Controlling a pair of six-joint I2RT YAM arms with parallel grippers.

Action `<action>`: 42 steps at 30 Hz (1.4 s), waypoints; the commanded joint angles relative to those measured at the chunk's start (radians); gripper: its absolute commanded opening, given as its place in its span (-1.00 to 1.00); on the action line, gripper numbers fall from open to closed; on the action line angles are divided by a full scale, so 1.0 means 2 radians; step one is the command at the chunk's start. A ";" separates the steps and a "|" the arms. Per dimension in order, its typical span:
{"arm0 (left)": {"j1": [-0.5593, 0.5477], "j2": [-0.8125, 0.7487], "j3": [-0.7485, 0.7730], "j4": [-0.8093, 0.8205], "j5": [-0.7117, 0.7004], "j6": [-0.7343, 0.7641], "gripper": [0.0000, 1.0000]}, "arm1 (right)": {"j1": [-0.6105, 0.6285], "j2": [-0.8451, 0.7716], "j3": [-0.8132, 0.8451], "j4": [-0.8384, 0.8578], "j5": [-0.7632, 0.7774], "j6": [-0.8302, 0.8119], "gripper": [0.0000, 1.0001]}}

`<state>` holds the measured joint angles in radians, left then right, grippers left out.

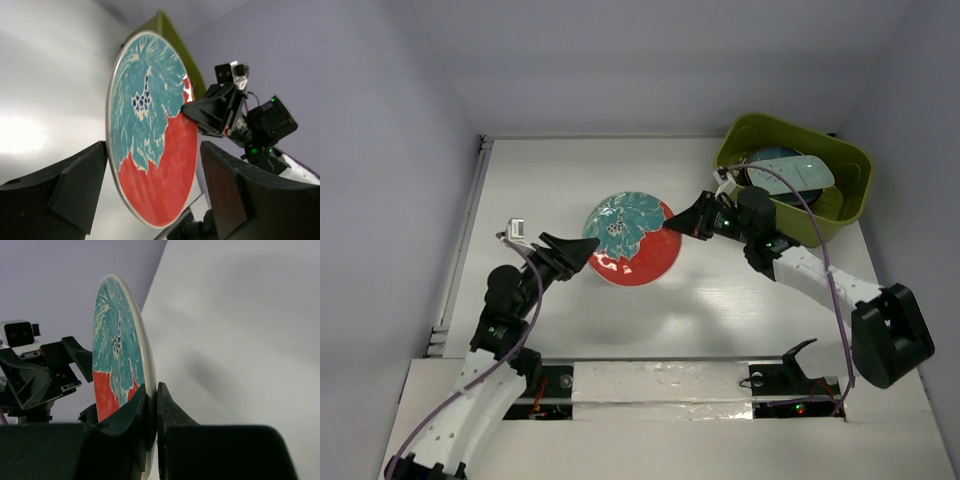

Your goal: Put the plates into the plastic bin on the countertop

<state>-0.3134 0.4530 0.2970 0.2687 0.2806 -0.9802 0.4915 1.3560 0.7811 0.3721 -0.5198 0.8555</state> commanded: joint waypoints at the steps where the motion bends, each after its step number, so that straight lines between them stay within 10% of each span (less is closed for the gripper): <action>1: -0.001 -0.042 0.064 0.001 -0.025 0.053 0.44 | -0.018 -0.061 0.055 0.016 0.024 0.005 -1.00; 13: -0.001 -0.072 0.184 -0.176 -0.066 0.172 0.89 | -0.267 -0.148 0.104 -0.023 -0.005 0.062 -1.00; 23: -0.001 -0.063 0.210 -0.259 -0.126 0.265 0.94 | -0.427 -0.063 0.103 0.000 0.026 0.108 -1.00; 42: -0.006 -0.061 0.194 -0.255 -0.149 0.283 0.97 | -0.450 0.062 0.189 -0.145 0.211 0.018 -0.88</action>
<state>-0.3149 0.3328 0.6689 -0.2680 0.0032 -0.4297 -0.4065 1.4998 1.0634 -0.0269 -0.1284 0.8669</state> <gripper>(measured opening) 0.982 0.134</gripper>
